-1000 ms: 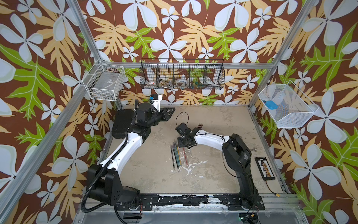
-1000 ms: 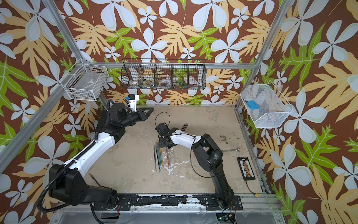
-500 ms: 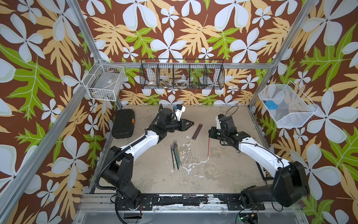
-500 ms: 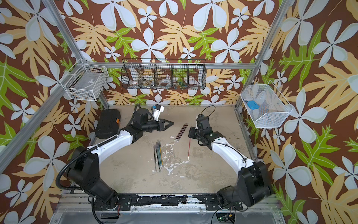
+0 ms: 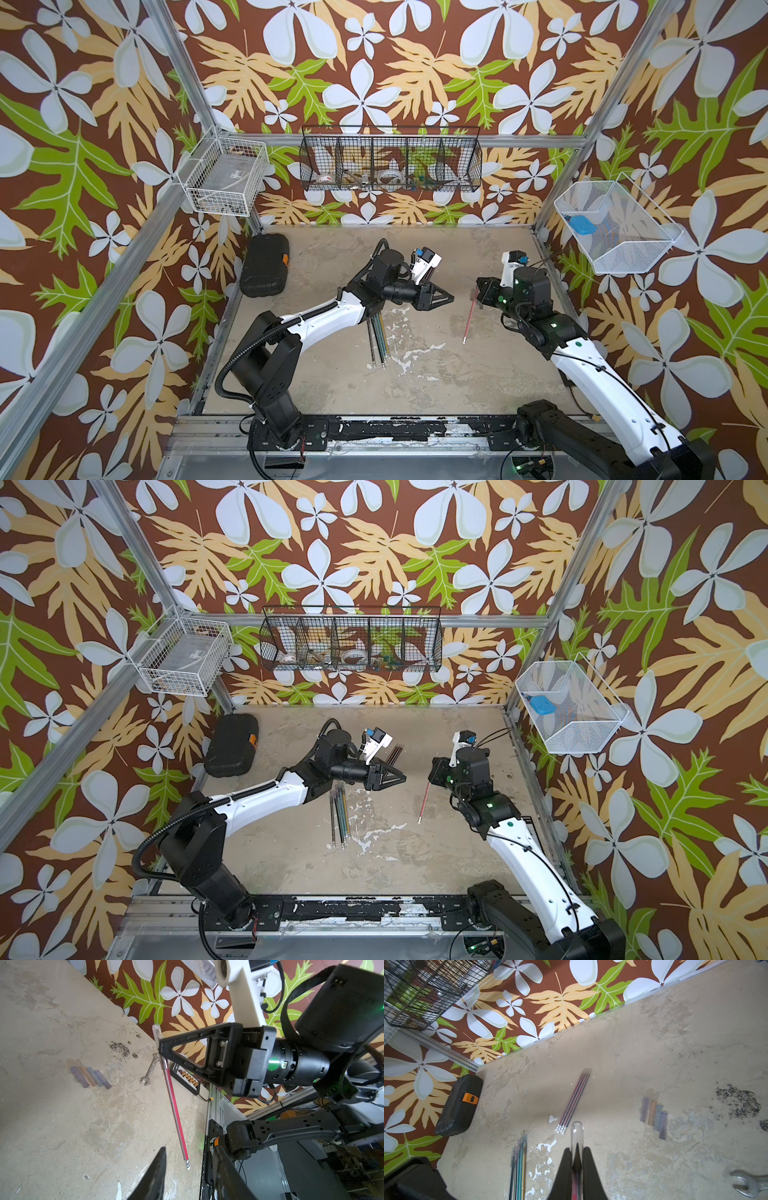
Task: Remove the protective cover of the pencils
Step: Pick up the pencil from the center of the board.
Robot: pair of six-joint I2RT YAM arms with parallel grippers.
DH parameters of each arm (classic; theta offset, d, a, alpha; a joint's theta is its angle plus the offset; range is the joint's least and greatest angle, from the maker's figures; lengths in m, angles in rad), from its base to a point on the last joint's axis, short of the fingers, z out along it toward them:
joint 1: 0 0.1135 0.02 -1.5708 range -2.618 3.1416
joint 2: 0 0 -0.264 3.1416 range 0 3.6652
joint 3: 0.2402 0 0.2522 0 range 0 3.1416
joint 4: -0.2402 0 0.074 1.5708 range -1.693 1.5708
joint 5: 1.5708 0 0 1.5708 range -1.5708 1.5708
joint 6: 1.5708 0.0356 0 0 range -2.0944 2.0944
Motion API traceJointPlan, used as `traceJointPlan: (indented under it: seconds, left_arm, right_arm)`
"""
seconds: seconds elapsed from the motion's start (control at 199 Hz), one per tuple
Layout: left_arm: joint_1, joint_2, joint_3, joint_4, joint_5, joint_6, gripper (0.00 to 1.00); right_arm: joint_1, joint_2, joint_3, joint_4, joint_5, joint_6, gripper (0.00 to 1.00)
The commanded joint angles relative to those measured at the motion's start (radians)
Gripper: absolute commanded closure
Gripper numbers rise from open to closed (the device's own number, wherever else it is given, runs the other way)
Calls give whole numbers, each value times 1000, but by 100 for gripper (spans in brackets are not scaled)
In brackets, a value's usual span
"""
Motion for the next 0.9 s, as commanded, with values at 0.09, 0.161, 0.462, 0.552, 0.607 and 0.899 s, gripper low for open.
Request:
traceJointPlan:
  seconds: [0.09,0.161,0.462,0.552,0.607,0.899]
  left_arm:
    - [-10,17,-6,54,10,-22,58]
    - [-11,27,-8,53,-4,-24,58]
    - [-29,63,27,-17,-57,-9,58]
    - [-34,65,29,-26,-66,-2,58]
    - [-38,68,35,-33,-67,5,58]
    - [-52,85,59,-82,-89,27,61]
  right_arm:
    - [-2,-42,-25,86,-10,104,100]
    - [-3,-51,-19,103,-25,138,100]
    - [-2,-4,3,193,-73,248,100]
    - [-2,19,6,216,-81,261,100]
    - [-4,31,6,228,-82,266,100]
    - [-2,87,28,269,-107,288,100]
